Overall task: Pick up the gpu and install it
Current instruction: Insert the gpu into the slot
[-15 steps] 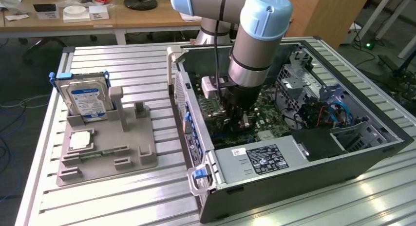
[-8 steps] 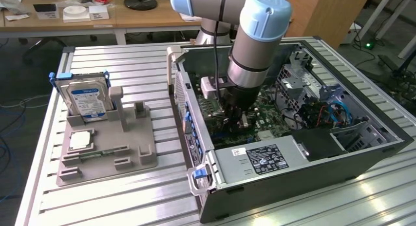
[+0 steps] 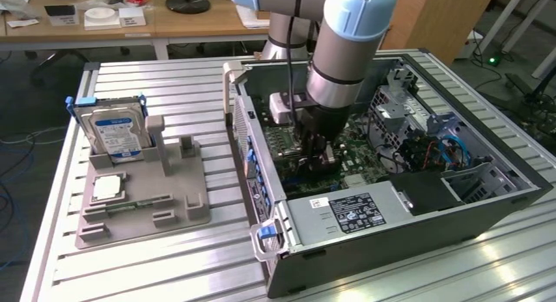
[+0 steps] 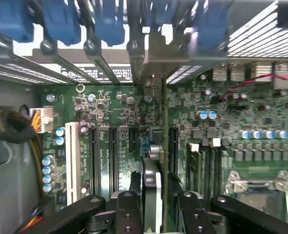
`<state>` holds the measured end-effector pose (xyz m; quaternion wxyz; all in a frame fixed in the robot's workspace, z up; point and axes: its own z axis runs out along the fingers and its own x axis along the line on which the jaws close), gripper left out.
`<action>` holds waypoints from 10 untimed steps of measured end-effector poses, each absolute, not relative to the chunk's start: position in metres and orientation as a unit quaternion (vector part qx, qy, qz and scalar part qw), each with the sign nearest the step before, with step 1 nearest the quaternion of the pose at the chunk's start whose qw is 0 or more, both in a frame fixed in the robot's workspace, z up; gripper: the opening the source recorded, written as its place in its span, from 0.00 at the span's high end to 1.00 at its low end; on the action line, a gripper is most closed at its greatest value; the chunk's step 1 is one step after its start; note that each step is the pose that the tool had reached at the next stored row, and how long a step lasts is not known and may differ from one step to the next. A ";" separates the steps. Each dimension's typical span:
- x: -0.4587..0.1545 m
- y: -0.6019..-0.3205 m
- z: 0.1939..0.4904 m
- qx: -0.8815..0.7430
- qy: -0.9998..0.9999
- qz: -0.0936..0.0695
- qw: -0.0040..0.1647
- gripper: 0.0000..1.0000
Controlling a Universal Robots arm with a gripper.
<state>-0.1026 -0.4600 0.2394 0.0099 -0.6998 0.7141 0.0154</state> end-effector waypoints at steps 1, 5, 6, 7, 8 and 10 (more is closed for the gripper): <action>-0.103 -0.460 0.244 -0.700 0.714 0.015 0.010 0.65; -0.103 -0.460 0.262 -0.700 0.714 0.015 0.010 0.65; -0.103 -0.460 0.266 -0.700 0.714 0.015 0.010 0.65; -0.103 -0.460 0.270 -0.700 0.714 0.015 0.010 0.65; -0.103 -0.460 0.273 -0.700 0.714 0.015 0.010 0.65; -0.103 -0.460 0.274 -0.700 0.714 0.015 0.011 0.65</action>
